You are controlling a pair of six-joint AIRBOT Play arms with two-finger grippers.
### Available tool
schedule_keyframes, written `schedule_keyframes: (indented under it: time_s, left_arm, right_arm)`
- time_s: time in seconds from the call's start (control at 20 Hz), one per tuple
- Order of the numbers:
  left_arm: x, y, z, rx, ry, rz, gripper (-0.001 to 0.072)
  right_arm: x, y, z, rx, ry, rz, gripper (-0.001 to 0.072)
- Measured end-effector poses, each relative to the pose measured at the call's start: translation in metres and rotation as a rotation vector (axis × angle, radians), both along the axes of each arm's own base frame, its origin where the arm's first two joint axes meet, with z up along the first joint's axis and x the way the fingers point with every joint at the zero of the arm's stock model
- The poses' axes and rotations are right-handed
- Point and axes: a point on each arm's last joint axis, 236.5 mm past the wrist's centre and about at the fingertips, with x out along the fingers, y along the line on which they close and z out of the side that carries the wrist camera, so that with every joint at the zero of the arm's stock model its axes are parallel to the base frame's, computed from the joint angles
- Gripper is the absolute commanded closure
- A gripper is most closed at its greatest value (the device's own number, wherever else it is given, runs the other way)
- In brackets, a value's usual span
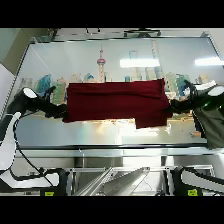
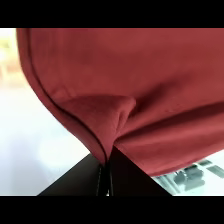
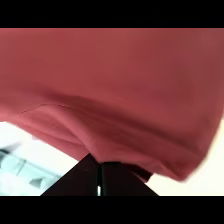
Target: Fold the shirts.
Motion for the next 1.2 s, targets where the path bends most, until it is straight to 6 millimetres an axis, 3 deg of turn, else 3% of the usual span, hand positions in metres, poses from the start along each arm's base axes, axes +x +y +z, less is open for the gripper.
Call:
schedule_keyframes:
  time_s: [0.2, 0.35, 0.45, 0.65, 0.8, 0.95, 1.0, 1.05, 1.1, 1.15, 1.2]
  left_arm:
    - [0.044, -0.004, 0.021, 0.007, -0.061, -0.039, 0.0697]
    - [0.083, -0.002, 0.023, 0.010, -0.094, -0.043, 0.0698]
    - [0.109, 0.002, 0.019, 0.011, -0.114, -0.035, 0.0698]
    - [0.149, 0.009, -0.005, 0.013, -0.126, -0.029, 0.0697]
    - [0.172, 0.012, -0.025, 0.013, -0.133, -0.027, 0.0697]
    - [0.181, 0.012, -0.042, 0.008, -0.124, -0.027, 0.0694]
    - [0.183, 0.012, -0.047, 0.007, -0.122, -0.025, 0.0686]
    - [0.183, 0.012, -0.050, 0.005, -0.118, -0.024, 0.0686]
    - [0.185, 0.012, -0.051, 0.004, -0.119, -0.023, 0.0646]
    - [0.186, 0.013, -0.051, 0.009, -0.122, -0.025, 0.0363]
    - [0.187, 0.013, -0.049, 0.006, -0.122, -0.029, 0.0099]
  right_arm:
    - [0.064, 0.018, 0.039, -0.005, -0.149, 0.008, 0.0692]
    - [0.107, 0.018, 0.042, -0.001, -0.187, -0.018, 0.0692]
    - [0.131, 0.017, 0.031, 0.000, -0.191, -0.037, 0.0692]
    - [0.161, 0.013, -0.015, -0.004, -0.159, -0.074, 0.0692]
    - [0.171, 0.007, -0.047, -0.025, -0.138, -0.089, 0.0691]
    - [0.174, 0.001, -0.071, -0.054, -0.121, -0.090, 0.0690]
    - [0.174, 0.000, -0.076, -0.064, -0.119, -0.087, 0.0644]
    - [0.175, -0.002, -0.078, -0.073, -0.121, -0.085, 0.0455]
    - [0.176, -0.007, -0.079, -0.093, -0.129, -0.080, 0.0299]
    - [0.180, -0.011, -0.075, -0.099, -0.141, -0.079, 0.0185]
    - [0.183, -0.014, -0.067, -0.104, -0.156, -0.075, 0.0116]
